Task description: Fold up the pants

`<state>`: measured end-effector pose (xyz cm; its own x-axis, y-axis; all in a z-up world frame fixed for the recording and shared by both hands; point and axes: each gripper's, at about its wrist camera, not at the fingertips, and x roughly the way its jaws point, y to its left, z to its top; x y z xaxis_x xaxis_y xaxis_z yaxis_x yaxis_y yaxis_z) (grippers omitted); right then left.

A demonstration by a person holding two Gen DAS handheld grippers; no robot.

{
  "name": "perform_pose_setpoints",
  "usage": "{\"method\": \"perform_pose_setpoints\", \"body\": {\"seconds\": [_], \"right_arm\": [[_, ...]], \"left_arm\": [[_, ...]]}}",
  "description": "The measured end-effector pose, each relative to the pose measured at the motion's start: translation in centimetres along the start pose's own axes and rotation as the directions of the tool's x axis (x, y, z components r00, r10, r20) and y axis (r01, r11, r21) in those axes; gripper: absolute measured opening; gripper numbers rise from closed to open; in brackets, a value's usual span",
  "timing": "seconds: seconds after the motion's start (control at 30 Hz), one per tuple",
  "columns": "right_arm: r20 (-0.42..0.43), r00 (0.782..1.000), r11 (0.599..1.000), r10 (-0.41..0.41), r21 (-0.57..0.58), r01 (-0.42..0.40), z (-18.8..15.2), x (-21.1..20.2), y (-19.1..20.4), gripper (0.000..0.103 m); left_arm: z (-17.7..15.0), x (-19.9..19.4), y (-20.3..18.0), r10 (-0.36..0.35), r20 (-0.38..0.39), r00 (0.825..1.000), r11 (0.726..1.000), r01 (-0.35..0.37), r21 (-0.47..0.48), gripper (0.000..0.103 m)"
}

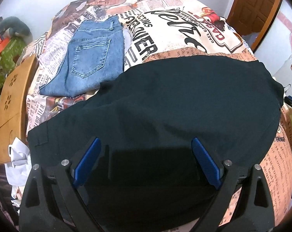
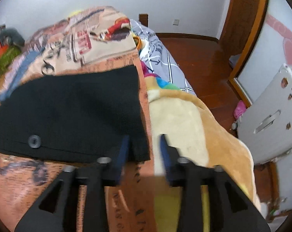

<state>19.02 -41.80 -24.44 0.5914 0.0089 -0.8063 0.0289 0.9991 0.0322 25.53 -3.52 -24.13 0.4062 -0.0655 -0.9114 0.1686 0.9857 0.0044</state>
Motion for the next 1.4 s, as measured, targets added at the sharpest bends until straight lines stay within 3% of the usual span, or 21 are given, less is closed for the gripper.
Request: {"method": "perform_pose_setpoints", "body": {"seconds": [0.1, 0.2, 0.27, 0.5, 0.6, 0.77, 0.87, 0.97, 1.07, 1.4], "right_arm": [[0.037, 0.994, 0.990, 0.106, 0.094, -0.109, -0.7, -1.7, -0.3, 0.060], [0.030, 0.969, 0.946, 0.244, 0.213, -0.244, -1.7, -1.9, -0.2, 0.061], [0.011, 0.955, 0.920, 0.296, 0.265, -0.288, -2.5, -1.3, 0.1, 0.062], [-0.033, 0.932, 0.873, 0.360, 0.363, -0.324, -3.1, 1.4, 0.7, 0.061], [-0.022, 0.936, 0.878, 0.351, 0.356, -0.321, -2.6, 1.9, 1.0, 0.062], [0.008, 0.927, 0.850, 0.374, 0.398, -0.346, -2.4, 2.5, 0.3, 0.062], [0.014, 0.932, 0.855, 0.363, 0.393, -0.339, -2.1, 2.8, 0.4, 0.060], [0.016, 0.943, 0.873, 0.332, 0.374, -0.314, -1.8, 3.0, 0.6, 0.043], [0.010, 0.953, 0.886, 0.301, 0.366, -0.284, -1.6, 3.2, 0.4, 0.012], [0.129, 0.960, 0.917, 0.248, 0.290, -0.276, 0.2, -0.6, 0.1, 0.005]], "left_arm": [[0.7, 0.2, -1.0, -0.002, 0.003, 1.000, 1.000, 0.002, 0.025, 0.096], [1.4, 0.6, -2.3, -0.007, 0.005, 1.000, 0.998, 0.006, 0.057, 0.096], [1.9, 0.9, -3.3, -0.010, 0.004, 1.000, 0.997, 0.010, 0.081, 0.096], [3.1, 1.5, -5.7, 0.000, 0.011, 1.000, 0.991, -0.002, 0.132, 0.096], [3.6, 2.2, -6.2, -0.038, -0.015, 0.999, 0.992, 0.039, 0.122, 0.096], [4.5, 2.8, -7.8, -0.051, -0.019, 0.999, 0.989, 0.053, 0.137, 0.096], [4.9, 3.1, -8.8, -0.049, -0.020, 0.999, 0.986, 0.051, 0.156, 0.096], [5.3, 3.2, -9.7, -0.045, -0.017, 0.999, 0.984, 0.047, 0.174, 0.096], [5.3, 3.1, -10.2, -0.031, -0.003, 1.000, 0.982, 0.031, 0.189, 0.096], [5.0, 0.2, -8.6, -0.004, 0.077, 0.997, 0.987, -0.008, 0.163, 0.096]]}}
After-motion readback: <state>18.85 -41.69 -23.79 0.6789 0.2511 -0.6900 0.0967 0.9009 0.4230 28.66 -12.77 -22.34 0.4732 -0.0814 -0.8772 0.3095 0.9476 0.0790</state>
